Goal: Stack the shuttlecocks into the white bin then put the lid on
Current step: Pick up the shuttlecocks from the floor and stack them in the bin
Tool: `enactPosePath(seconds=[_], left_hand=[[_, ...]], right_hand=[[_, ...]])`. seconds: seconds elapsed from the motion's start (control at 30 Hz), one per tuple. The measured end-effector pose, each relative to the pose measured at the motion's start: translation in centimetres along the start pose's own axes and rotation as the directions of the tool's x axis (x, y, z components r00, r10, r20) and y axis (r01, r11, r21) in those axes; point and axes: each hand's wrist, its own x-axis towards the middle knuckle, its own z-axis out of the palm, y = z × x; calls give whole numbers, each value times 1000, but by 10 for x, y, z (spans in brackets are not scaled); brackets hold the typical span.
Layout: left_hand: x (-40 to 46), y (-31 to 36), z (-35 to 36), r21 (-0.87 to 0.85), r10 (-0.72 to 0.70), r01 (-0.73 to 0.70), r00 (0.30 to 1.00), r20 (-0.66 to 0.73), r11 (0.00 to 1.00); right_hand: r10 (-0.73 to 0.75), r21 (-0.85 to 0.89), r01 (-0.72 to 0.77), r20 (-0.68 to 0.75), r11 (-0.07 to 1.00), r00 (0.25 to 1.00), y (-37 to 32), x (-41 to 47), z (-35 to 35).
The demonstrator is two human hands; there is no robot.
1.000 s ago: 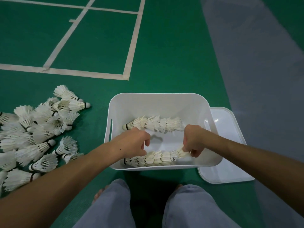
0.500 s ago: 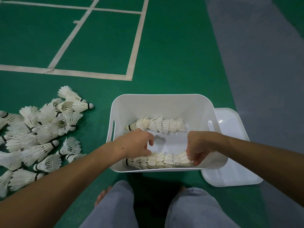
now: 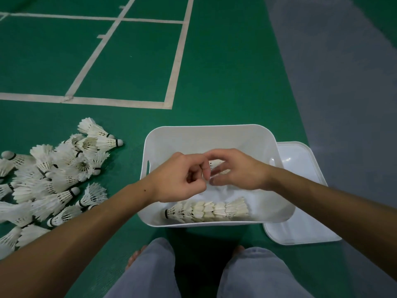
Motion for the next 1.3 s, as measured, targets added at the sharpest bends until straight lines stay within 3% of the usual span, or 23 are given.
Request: enactPosePath(seconds=[0.3,0.4,0.5,0.63,0.73,0.87,1.03,1.17,1.3], left_hand=[[-5,0,5,-42,110,-114,990,-91,993],[-5,-2,7,0,147,-149,977,-153,989],[-3,-7,1,132,179,-157,967,-180,979],[-5,-19,-16,328,122,-44,968,-219,944],[-13,-27,-25,381,91,27,953,-289,924],[-28,-36,-37,337,67,82,911,-408,938],[-46,-39,-46,242,35,136,805,-593,961],[-65,-51,-48,162,-34,207,710,-704,965],[-91,-76,-41,44,-184,309,667,-722,950]], right_hand=[[-134,57,133,16,990,991,-5,17,11],[-107,106,103,34,989,994,-5,20,10],[-81,33,80,26,996,996,0,22,12],[66,-204,-96,-147,974,987,14,28,24],[218,-121,-242,-185,963,958,17,31,41],[345,10,-355,-266,935,900,18,44,64],[354,120,-335,-400,935,846,17,66,70],[361,83,-355,-353,931,863,22,77,80],[440,101,-429,-284,897,852,31,89,93]])
